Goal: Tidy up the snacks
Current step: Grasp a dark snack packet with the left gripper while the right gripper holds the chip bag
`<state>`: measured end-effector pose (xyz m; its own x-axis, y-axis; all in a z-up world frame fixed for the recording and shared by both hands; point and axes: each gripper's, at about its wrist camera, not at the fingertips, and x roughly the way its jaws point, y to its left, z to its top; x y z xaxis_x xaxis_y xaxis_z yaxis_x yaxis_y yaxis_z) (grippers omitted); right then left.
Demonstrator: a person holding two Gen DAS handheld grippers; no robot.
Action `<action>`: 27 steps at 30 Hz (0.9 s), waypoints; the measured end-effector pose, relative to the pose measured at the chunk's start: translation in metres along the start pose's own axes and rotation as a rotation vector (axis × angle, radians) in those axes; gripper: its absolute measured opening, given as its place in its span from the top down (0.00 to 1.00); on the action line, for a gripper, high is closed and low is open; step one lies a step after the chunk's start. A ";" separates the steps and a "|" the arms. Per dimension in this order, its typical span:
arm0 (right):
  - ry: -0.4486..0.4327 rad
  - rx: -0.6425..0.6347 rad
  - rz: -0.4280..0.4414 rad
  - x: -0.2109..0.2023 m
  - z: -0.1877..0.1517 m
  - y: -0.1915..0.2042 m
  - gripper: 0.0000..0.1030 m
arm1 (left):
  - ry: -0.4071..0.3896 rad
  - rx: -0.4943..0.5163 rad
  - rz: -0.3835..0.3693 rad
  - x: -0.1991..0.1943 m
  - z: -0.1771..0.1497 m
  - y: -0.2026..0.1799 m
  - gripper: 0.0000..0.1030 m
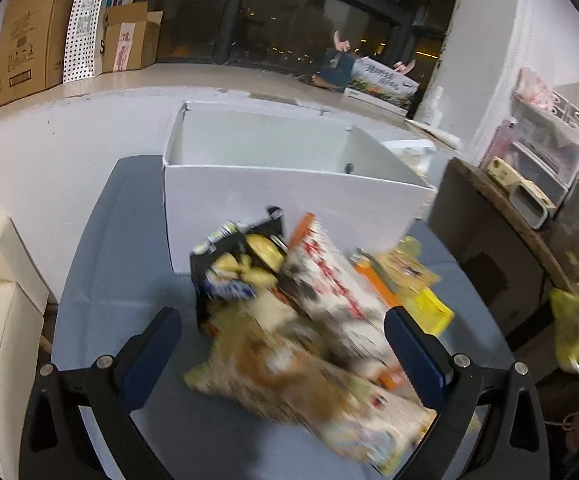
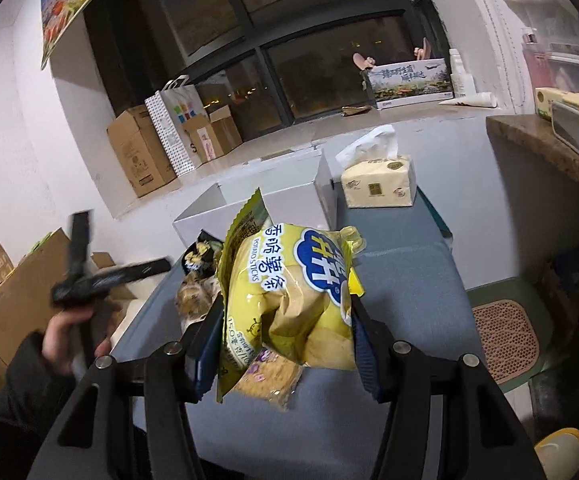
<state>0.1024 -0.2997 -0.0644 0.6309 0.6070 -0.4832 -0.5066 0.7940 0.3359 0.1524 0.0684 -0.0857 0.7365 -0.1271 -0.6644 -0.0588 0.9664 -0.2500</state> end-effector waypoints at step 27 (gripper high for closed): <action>0.093 -0.089 0.011 0.029 -0.018 0.022 0.40 | 0.015 0.040 0.023 0.020 0.007 0.021 0.04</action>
<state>0.0985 -0.2655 -0.0856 0.5698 0.6068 -0.5542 -0.5658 0.7788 0.2710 0.1705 0.0882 -0.0992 0.7254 -0.1078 -0.6798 -0.0485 0.9772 -0.2067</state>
